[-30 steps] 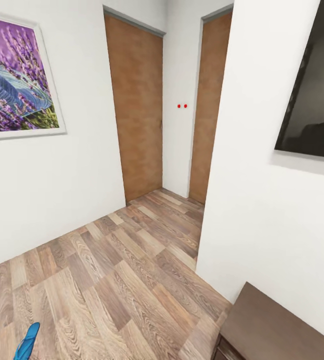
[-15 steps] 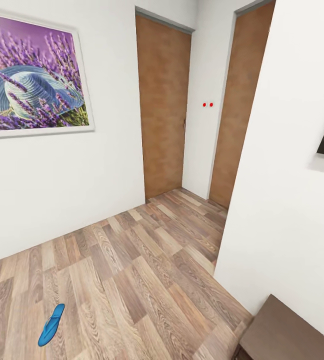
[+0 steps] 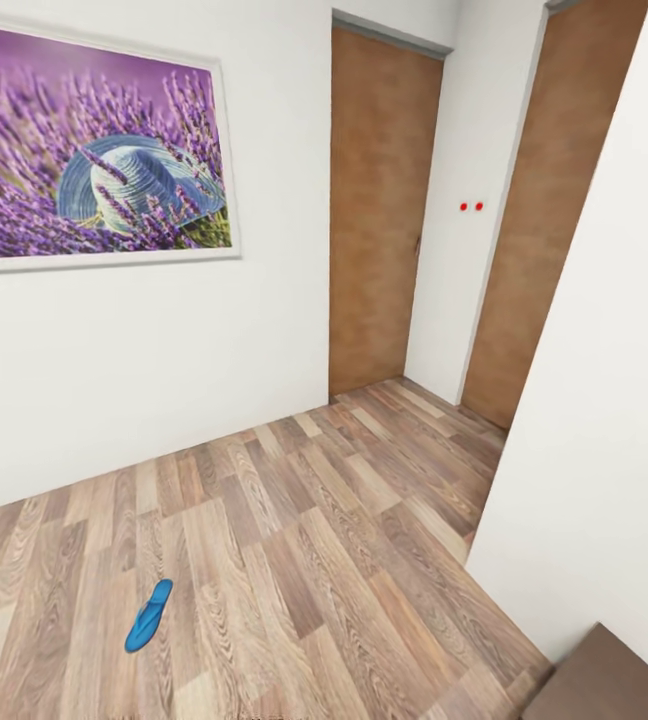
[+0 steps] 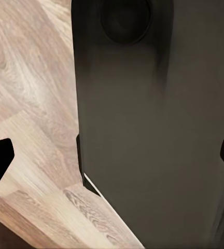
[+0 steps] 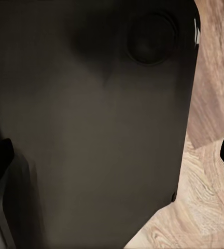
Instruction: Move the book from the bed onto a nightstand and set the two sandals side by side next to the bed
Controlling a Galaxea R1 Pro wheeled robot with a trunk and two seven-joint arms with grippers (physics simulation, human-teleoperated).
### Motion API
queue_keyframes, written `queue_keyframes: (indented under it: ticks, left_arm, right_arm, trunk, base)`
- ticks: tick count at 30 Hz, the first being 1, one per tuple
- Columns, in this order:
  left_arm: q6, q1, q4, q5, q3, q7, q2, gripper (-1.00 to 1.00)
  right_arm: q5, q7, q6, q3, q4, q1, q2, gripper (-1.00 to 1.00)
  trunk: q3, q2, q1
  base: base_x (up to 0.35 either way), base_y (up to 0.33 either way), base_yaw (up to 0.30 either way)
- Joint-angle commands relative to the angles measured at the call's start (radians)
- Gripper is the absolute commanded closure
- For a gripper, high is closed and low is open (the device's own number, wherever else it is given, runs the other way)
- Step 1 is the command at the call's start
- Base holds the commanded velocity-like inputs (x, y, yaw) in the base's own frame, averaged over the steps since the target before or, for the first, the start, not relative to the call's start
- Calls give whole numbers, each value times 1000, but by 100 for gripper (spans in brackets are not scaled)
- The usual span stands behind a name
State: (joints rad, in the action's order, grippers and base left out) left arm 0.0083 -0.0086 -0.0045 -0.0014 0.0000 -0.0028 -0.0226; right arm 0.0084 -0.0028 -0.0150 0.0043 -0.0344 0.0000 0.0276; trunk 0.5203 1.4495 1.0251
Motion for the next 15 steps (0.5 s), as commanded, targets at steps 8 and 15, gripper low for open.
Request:
queue_keyframes:
  ticks: [8, 15]
  left_arm:
    - [1, -1, 0, 0, 0, 0, 0, -100]
    - [1, -1, 0, 0, 0, 0, 0, -100]
  right_arm:
    - [1, 0, -2, 0, -1, 0, 0, -100]
    - [1, 0, -2, 0, -1, 0, 0, -100]
  trunk:
    - [4, 0, 0]
    - [7, 0, 0]
  base:
    - [0, 0, 286]
    - [0, 0, 286]
